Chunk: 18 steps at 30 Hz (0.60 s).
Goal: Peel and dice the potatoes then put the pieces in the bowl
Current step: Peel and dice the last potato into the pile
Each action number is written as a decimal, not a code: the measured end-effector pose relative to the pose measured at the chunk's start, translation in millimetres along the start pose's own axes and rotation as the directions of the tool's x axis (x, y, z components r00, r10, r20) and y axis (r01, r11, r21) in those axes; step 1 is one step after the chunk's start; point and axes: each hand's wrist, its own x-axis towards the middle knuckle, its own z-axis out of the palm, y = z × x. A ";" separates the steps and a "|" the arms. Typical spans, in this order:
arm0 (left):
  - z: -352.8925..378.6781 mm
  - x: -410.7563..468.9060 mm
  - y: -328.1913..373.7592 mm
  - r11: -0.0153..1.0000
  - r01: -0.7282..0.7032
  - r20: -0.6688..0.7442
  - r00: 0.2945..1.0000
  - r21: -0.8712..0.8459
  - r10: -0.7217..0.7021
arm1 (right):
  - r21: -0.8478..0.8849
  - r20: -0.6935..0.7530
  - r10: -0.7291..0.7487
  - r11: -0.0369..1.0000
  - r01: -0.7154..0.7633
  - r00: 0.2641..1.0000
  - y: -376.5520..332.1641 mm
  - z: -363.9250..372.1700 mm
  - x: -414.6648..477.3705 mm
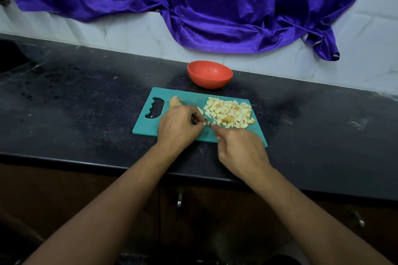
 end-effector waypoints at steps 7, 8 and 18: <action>-1.3 -1.9 -0.7 0.999 0.013 0.013 1.000 -0.049 -0.013 | 0.269 -0.103 0.190 0.950 -0.157 0.976 9.5 -0.4 0.7; -1.3 -2.2 -0.5 0.998 0.009 0.009 1.000 -0.054 -0.009 | 0.268 -0.114 0.173 0.954 -0.137 0.978 7.6 -1.4 -0.6; -2.7 0.6 -4.1 0.984 0.037 -0.114 0.992 -0.175 -0.057 | 0.005 -0.099 -0.081 0.997 0.082 0.992 4.0 9.7 -2.7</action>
